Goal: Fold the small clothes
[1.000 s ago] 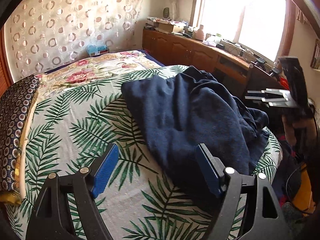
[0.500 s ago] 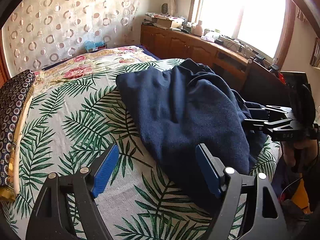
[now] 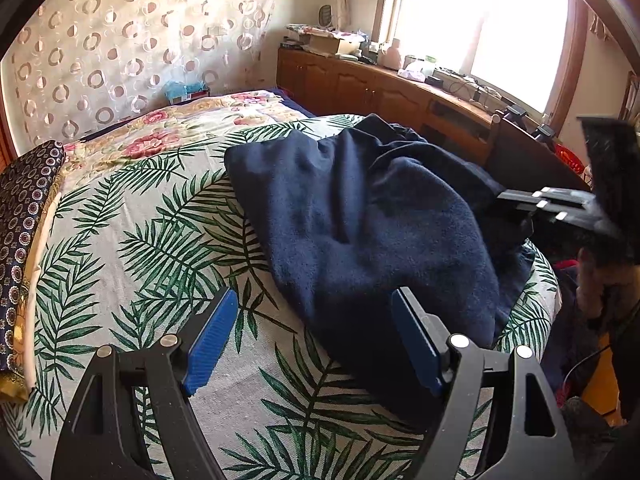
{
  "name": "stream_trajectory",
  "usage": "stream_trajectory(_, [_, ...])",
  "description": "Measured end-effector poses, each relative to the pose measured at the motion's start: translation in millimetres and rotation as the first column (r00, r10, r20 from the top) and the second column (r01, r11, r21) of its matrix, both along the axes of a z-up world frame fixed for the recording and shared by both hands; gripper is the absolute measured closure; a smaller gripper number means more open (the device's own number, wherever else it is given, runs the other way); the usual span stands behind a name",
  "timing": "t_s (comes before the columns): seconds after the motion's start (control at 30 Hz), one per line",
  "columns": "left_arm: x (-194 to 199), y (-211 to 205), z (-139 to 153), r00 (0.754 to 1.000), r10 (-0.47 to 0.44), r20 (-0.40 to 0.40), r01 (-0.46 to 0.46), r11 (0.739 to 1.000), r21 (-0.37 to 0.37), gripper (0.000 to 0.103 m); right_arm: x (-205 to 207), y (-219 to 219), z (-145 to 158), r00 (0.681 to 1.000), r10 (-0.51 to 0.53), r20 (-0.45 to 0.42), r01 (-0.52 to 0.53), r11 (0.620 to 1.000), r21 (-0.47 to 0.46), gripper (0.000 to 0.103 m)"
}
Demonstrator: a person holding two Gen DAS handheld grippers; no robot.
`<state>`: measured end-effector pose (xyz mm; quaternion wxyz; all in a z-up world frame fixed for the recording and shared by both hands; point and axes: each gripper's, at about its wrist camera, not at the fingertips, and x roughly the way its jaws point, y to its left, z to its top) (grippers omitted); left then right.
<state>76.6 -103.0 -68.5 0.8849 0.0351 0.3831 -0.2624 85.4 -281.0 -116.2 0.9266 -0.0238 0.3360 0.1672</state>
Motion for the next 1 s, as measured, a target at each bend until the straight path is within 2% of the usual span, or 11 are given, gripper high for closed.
stream_trajectory(0.13, [1, -1, 2, 1.000, -0.003, 0.006, 0.003, 1.000, 0.001, 0.023, -16, -24, 24, 1.000, -0.004, 0.026, 0.003, 1.000, 0.030, 0.097])
stream_trajectory(0.23, [0, -2, 4, 1.000, -0.006, 0.010, 0.006, 1.000, 0.003, 0.023, -32, -48, 38, 0.999, -0.037, 0.031, 0.037, 0.999, 0.004, 0.097])
stream_trajectory(0.47, [12, 0, 9, 1.000, 0.011, 0.022, -0.011, 1.000, 0.000, 0.023, -40, -77, 6, 0.993, -0.081, -0.080, 0.079, 0.996, -0.031, 0.097])
stream_trajectory(0.53, [22, 0, 13, 0.999, 0.020, 0.034, -0.020, 1.000, 0.010, 0.023, -39, -76, 6, 0.994, -0.081, -0.075, 0.078, 0.996, -0.041, 0.090])
stream_trajectory(0.57, [28, -1, 15, 0.999, 0.024, 0.042, -0.024, 1.000, 0.016, 0.023, -35, -75, 8, 0.994, -0.084, -0.068, 0.081, 0.996, -0.046, 0.078])
stream_trajectory(0.6, [34, -2, 16, 0.998, 0.026, 0.048, -0.027, 0.999, 0.020, 0.023, -30, -75, 13, 0.995, -0.089, -0.055, 0.086, 0.995, -0.052, 0.062])
stream_trajectory(0.67, [48, -4, 19, 0.998, 0.033, 0.058, -0.035, 0.999, 0.030, 0.023, -25, -75, 21, 0.996, -0.085, -0.023, 0.084, 0.995, -0.058, 0.053])
stream_trajectory(0.83, [88, -14, 20, 0.997, 0.042, 0.069, -0.047, 0.997, 0.069, 0.023, 15, -68, 45, 0.997, -0.044, 0.058, 0.049, 0.995, -0.081, 0.053])
stream_trajectory(0.93, [107, -20, 17, 0.997, 0.047, 0.064, -0.052, 0.995, 0.085, 0.023, 56, -58, 47, 0.998, -0.008, 0.057, 0.014, 0.995, -0.103, 0.054])
stream_trajectory(1.0, [119, -25, 14, 0.997, 0.053, 0.056, -0.058, 0.994, 0.093, 0.023, 86, -49, 46, 0.999, 0.026, 0.040, -0.022, 0.995, -0.094, 0.057])
